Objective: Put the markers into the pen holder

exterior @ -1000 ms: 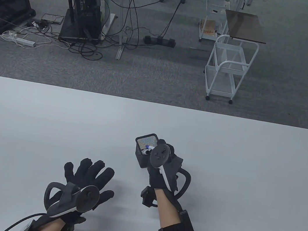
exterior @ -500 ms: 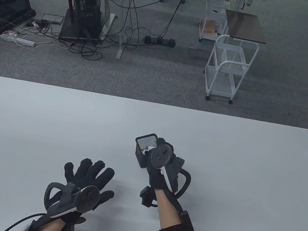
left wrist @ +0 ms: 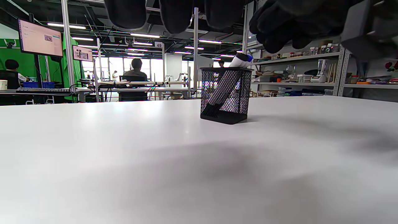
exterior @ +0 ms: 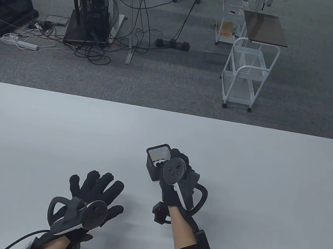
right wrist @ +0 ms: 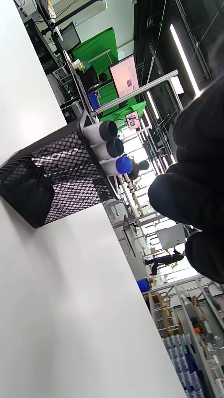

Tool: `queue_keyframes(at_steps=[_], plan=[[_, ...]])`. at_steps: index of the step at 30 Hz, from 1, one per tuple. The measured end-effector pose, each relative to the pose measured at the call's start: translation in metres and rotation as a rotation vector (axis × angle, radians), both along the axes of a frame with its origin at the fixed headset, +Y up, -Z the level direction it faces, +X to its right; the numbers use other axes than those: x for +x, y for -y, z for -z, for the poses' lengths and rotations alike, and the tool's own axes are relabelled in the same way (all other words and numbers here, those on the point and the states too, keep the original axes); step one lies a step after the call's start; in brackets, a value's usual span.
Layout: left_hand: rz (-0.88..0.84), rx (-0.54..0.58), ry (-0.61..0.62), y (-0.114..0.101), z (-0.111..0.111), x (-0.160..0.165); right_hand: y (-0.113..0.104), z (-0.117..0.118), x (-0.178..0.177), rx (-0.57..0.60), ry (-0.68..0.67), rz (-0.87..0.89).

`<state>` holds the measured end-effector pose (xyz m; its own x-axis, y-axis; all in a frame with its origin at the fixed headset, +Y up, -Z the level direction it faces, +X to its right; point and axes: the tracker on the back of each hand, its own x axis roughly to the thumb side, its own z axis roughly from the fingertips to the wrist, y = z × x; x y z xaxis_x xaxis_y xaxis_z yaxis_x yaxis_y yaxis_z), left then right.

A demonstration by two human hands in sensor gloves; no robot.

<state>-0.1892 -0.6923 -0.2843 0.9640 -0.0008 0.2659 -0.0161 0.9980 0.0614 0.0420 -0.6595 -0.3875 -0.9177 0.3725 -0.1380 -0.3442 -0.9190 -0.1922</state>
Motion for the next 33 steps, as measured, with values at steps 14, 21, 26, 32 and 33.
queue_keyframes(at_steps=[14, 21, 26, 32, 33], plan=[[-0.024, 0.026, 0.008, -0.004, -0.003, -0.003, -0.018, -0.043, -0.014, 0.218, -0.133, -0.175], [-0.033, 0.031, 0.005, -0.004, -0.003, -0.005, -0.005, -0.074, -0.018, 0.346, -0.230, -0.204], [-0.036, 0.039, 0.002, -0.005, -0.003, -0.006, 0.013, -0.084, -0.022, 0.339, -0.286, -0.190], [-0.039, 0.051, -0.003, -0.006, -0.003, -0.008, 0.031, -0.091, -0.028, 0.329, -0.335, -0.211], [-0.040, 0.052, -0.004, -0.006, -0.003, -0.008, 0.035, -0.093, -0.030, 0.330, -0.345, -0.225]])
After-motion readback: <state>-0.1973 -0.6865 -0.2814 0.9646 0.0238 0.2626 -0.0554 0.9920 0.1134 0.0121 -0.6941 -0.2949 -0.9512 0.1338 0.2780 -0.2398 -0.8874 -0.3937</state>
